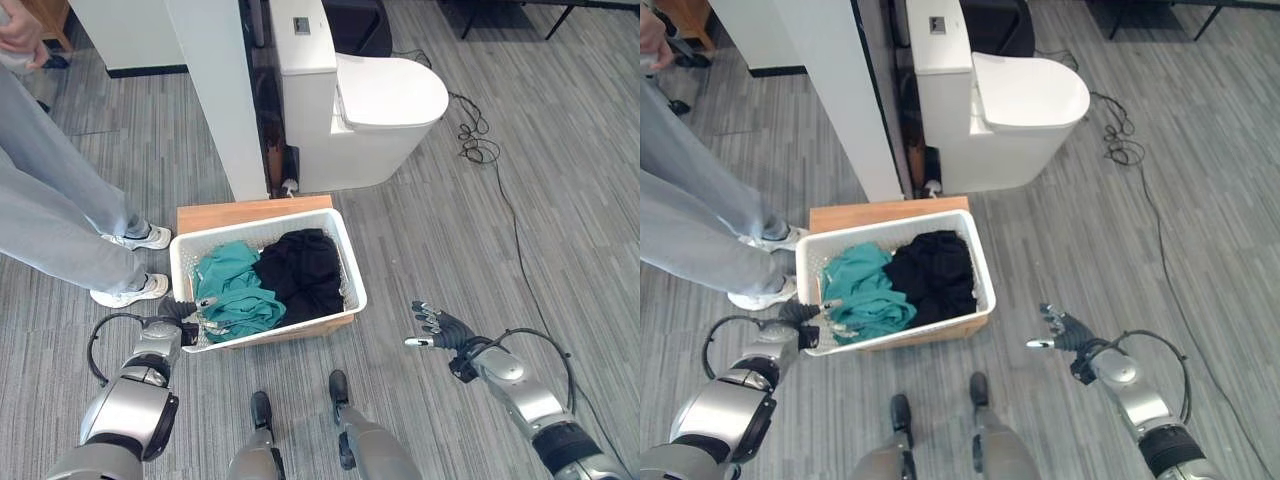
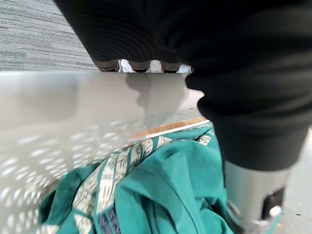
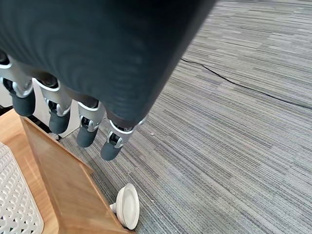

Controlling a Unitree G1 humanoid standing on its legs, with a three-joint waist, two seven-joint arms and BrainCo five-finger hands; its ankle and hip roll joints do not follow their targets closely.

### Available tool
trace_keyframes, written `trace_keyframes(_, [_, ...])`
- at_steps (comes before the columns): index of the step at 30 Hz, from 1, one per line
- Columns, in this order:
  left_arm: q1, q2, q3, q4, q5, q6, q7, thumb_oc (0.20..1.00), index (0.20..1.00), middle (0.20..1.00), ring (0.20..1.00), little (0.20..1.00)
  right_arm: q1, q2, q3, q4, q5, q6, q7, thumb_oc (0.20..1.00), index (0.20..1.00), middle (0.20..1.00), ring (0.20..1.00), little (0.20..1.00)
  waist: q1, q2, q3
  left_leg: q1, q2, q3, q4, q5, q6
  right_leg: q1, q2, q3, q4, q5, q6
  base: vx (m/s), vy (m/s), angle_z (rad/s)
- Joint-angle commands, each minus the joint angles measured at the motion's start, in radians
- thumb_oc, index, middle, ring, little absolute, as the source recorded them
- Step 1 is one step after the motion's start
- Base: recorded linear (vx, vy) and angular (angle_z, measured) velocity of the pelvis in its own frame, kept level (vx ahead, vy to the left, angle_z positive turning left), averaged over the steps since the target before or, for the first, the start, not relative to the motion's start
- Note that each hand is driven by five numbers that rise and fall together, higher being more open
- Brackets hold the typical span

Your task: Grab the laundry basket,head to the washer,open it,put in the laundry and shut it.

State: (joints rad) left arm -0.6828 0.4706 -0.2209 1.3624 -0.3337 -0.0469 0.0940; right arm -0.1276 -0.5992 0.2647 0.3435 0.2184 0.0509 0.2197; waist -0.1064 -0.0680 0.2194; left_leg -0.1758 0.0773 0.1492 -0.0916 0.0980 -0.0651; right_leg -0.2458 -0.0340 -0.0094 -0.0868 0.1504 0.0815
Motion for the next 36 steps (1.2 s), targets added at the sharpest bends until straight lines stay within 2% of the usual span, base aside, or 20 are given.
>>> trace_keyframes(1, [-0.082,-0.017,-0.037,0.06,0.052,-0.013,-0.004,1.0,1.0,1.0,1.0,1.0,-0.015,-0.024,-0.053,-0.057,-0.018,-0.047,-0.024,1.0,1.0,1.0,1.0,1.0,-0.016,-0.023,-0.006,0.032,0.001,-0.053,0.004,-0.058,-0.001,0.007,-0.038,0.025,-0.001,-0.023,0.093,0.0,0.0,0.0])
trace_keyframes(13, [-0.08,-0.06,-0.065,0.051,0.063,-0.016,0.005,1.0,1.0,1.0,1.0,1.0,-0.088,-0.02,-0.093,-0.013,-0.021,-0.064,-0.108,1.0,1.0,1.0,1.0,1.0,-0.016,-0.01,-0.001,0.007,-0.004,-0.06,0.004,-0.055,0.001,-0.018,-0.042,0.02,-0.001,-0.018,0.091,0.0,0.0,0.0])
trace_keyframes(18, [-0.103,-0.069,-0.108,0.059,0.063,-0.017,0.016,1.0,1.0,1.0,1.0,1.0,-0.237,-0.019,-0.042,0.123,0.0,-0.06,-0.162,1.0,1.0,1.0,1.0,1.0,-0.003,-0.006,0.011,-0.021,-0.008,-0.075,0.004,-0.044,0.002,-0.036,-0.047,0.012,-0.001,-0.01,0.089,-0.01,-0.002,0.01])
trace_keyframes(27, [-0.146,-0.048,-0.171,0.056,0.096,-0.018,0.036,1.0,1.0,1.0,1.0,1.0,-0.439,0.011,0.068,0.302,0.012,-0.047,-0.187,1.0,1.0,1.0,1.0,1.0,0.02,-0.001,0.04,-0.061,-0.017,-0.095,0.004,-0.028,0.002,-0.066,-0.051,-0.004,-0.001,0.003,0.088,-0.02,0.002,0.06])
trace_keyframes(36, [-0.154,-0.02,-0.186,0.057,0.102,-0.02,0.046,1.0,1.0,1.0,1.0,1.0,-0.552,0.037,0.128,0.347,0.028,-0.042,-0.199,1.0,1.0,1.0,1.0,1.0,0.039,0.0,0.062,-0.09,-0.022,-0.107,0.004,-0.017,0.001,-0.086,-0.054,-0.012,-0.001,0.012,0.088,-0.01,0.001,0.02])
